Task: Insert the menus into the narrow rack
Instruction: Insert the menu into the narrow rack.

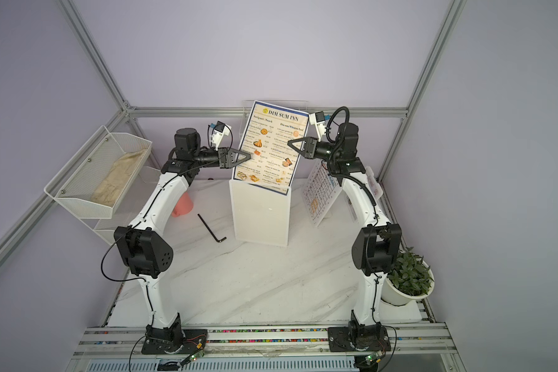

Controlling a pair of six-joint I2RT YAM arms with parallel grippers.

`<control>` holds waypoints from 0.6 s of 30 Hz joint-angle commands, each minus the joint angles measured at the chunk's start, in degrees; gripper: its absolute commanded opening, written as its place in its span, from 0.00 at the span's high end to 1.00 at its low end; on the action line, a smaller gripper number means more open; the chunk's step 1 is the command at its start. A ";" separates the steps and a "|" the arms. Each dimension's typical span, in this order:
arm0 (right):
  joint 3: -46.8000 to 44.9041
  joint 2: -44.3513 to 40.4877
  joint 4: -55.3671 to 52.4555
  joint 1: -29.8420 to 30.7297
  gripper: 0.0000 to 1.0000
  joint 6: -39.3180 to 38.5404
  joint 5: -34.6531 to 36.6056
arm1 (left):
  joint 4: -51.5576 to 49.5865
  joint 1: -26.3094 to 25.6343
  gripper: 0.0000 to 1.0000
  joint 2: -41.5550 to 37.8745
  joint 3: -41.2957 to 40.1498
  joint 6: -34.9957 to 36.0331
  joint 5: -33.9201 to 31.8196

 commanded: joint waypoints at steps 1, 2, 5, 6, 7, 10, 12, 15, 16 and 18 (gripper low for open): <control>1.69 0.63 -2.02 0.23 1.00 -1.95 0.57 | 0.99 0.20 0.35 0.40 4.27 0.33 -0.30; 1.87 0.93 -1.33 0.22 1.00 -1.24 0.62 | 0.99 0.21 0.35 0.59 4.53 0.24 -0.30; 1.89 1.53 1.35 0.25 1.00 1.40 1.18 | 0.96 0.21 0.34 1.03 5.21 -0.19 -0.43; 1.89 1.77 2.31 0.22 1.00 2.28 1.24 | 1.00 0.21 0.34 1.13 5.35 -0.28 -0.29; 2.01 2.02 3.09 0.34 1.00 2.91 1.09 | 1.02 0.21 0.34 1.14 5.38 -0.37 -0.32; 3.20 2.99 2.86 0.63 1.00 2.97 0.34 | 1.01 0.16 0.34 1.02 5.19 -0.29 -0.26; 3.83 3.41 2.12 1.03 1.00 2.44 -0.28 | 1.03 0.21 0.34 0.86 5.01 -0.18 -0.24; 4.39 3.75 1.45 1.48 1.00 1.70 -1.32 | 0.98 0.21 0.34 0.77 4.79 -0.02 -0.03; 4.53 3.83 1.48 1.63 1.00 1.60 -1.67 | 0.97 0.21 0.34 0.67 4.76 0.06 -0.10; 4.95 4.00 1.36 1.75 1.00 1.43 -2.09 | 0.95 0.29 0.34 0.64 4.74 0.22 -0.20</control>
